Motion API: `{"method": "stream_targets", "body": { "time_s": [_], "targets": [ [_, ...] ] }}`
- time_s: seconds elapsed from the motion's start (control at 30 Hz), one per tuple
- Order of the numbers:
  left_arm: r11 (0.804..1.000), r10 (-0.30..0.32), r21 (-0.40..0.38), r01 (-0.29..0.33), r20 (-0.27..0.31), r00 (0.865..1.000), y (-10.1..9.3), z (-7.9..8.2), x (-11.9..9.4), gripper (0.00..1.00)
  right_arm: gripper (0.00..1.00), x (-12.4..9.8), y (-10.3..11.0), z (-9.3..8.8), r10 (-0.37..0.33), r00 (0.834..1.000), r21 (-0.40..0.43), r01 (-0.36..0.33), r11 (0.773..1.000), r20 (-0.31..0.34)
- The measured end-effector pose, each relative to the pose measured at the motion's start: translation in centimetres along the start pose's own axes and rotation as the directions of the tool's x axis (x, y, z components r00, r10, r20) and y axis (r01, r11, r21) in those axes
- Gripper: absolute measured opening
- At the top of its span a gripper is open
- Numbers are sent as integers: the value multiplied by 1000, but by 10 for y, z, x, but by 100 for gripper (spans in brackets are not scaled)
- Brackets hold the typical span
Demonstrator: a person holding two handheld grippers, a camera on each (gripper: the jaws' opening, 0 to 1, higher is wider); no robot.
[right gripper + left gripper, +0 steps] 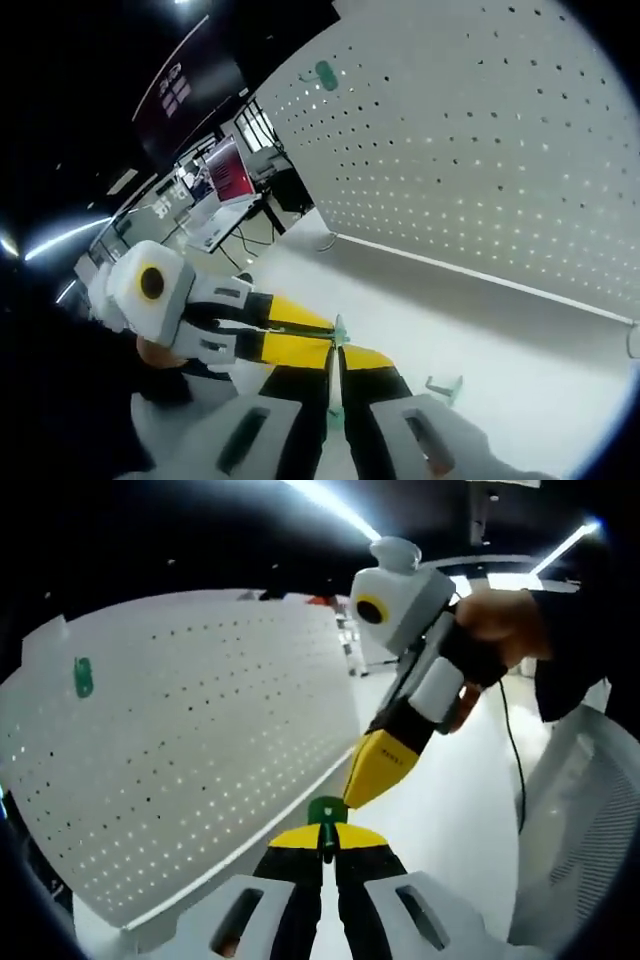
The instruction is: Insert the hook assembly into the mounting plate slot until the hook locks in place.
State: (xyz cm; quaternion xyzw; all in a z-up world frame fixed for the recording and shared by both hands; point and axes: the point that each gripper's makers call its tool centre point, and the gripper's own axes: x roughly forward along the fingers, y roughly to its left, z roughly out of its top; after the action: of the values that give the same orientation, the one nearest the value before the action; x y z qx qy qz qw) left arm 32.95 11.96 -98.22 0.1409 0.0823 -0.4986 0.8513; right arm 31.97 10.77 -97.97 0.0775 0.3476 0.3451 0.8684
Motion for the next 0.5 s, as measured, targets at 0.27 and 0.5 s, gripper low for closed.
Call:
{"method": "stream_targets", "body": {
  "time_s": [0.27, 0.5],
  "targets": [
    [999, 6, -44, -6, 0, 1000, 3, -1, 0, 3, 8, 0, -9, 1, -84, 995, -128, 90, 988, 50],
    [998, 6, -62, -6, -3, 1000, 3, -3, 0, 3, 14, -4, -13, 5, -124, 985, -203, 147, 968, 120]
  ]
}}
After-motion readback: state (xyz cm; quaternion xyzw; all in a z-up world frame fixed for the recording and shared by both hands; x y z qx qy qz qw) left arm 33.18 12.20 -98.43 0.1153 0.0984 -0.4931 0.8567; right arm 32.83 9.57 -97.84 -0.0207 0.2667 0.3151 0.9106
